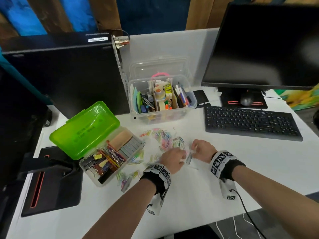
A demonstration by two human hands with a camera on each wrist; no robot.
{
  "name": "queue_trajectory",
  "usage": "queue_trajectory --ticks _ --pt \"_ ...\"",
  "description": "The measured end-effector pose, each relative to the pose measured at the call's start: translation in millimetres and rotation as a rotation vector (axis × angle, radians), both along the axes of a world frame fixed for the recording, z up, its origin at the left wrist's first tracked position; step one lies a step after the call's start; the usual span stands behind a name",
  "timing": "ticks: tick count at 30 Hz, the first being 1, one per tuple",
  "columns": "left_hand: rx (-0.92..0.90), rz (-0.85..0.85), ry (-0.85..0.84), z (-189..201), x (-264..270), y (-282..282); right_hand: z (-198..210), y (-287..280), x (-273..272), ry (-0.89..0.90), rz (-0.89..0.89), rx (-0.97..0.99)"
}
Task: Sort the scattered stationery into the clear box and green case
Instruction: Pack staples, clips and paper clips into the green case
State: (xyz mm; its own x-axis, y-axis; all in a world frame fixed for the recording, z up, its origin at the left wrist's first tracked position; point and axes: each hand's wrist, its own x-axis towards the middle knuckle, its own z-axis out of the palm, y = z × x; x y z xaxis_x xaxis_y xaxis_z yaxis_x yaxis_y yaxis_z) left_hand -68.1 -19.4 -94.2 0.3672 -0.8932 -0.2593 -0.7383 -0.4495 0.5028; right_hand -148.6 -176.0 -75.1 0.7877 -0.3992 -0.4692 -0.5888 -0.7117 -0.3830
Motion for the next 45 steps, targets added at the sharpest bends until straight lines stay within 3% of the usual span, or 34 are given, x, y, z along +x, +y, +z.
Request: queue_trajectory --ticks 8,15,20,27,31,41,45 --pt "0.044 -0.009 -0.066 -4 -11 4 -20 9 3 0.015 0.153 -0.006" --pt "-0.010 0.194 -0.162 2 0 34 -23 8 12 0.081 0.239 -0.037" --pt "0.275 0.205 -0.307 25 34 70 -16 14 26 0.082 0.344 0.003" --pt "0.660 0.103 -0.187 50 53 105 3 47 60 -0.086 0.299 0.061" --pt "0.636 0.136 -0.045 50 52 117 12 78 74 -0.143 0.269 0.130" --pt "0.637 0.120 -0.124 44 48 130 4 111 88 -0.207 0.055 0.364" --pt "0.427 0.232 0.100 46 58 125 7 105 84 -0.172 -0.081 0.488"
